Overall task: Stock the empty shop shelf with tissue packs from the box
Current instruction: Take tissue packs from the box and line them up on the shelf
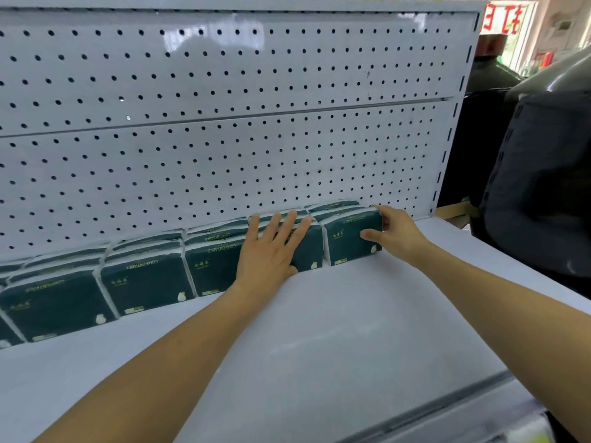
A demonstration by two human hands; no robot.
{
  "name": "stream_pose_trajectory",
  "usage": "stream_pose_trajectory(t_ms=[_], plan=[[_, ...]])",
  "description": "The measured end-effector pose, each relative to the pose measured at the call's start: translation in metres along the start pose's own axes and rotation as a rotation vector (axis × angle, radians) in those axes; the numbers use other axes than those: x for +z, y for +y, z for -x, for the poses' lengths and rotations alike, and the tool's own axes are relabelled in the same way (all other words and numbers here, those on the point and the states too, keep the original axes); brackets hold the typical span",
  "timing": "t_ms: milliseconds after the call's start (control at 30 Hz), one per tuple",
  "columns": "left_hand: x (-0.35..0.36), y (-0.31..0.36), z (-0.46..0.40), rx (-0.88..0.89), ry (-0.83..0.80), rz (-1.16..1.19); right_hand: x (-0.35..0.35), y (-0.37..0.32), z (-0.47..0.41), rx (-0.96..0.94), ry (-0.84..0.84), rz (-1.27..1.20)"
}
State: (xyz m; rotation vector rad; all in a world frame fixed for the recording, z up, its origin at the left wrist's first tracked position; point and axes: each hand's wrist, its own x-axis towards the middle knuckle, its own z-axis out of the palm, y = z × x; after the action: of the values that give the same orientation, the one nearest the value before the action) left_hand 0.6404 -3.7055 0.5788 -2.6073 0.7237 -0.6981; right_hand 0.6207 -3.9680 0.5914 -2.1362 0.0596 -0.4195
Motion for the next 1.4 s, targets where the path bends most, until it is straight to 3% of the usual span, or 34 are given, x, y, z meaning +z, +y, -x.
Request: stream_pose_trajectory(t_ms=[467,600,667,800,967,1100,1233,1400], plan=[[-0.004,0.002,0.000,-0.010,-0.029,0.055,0.019,-0.001,-0.001,0.126,-0.001,-0.048],[-0.018,0.001,0.002,-0.044,-0.077,0.124,0.014,-0.015,0.006,0.223,-0.055,0.024],[-0.030,0.001,0.004,-0.057,-0.071,0.139,0.009,-0.025,0.017,0.217,-0.042,0.186],[-0.060,0.004,0.030,-0.116,-0.002,0.142,0.002,-0.043,0.066,-0.058,0.069,0.523],[-0.097,0.018,0.107,-0.204,0.095,0.209,0.002,-0.058,0.154,-0.434,0.202,0.563],[-0.120,0.033,0.191,-0.293,0.266,0.258,0.010,-0.073,0.228,-0.587,0.278,0.610],[-0.135,0.041,0.285,-0.366,0.295,0.246,0.029,-0.091,0.295,-0.636,0.216,0.575],[-0.154,0.037,0.400,-0.505,0.208,0.207,0.073,-0.122,0.372,-0.725,0.074,0.530]])
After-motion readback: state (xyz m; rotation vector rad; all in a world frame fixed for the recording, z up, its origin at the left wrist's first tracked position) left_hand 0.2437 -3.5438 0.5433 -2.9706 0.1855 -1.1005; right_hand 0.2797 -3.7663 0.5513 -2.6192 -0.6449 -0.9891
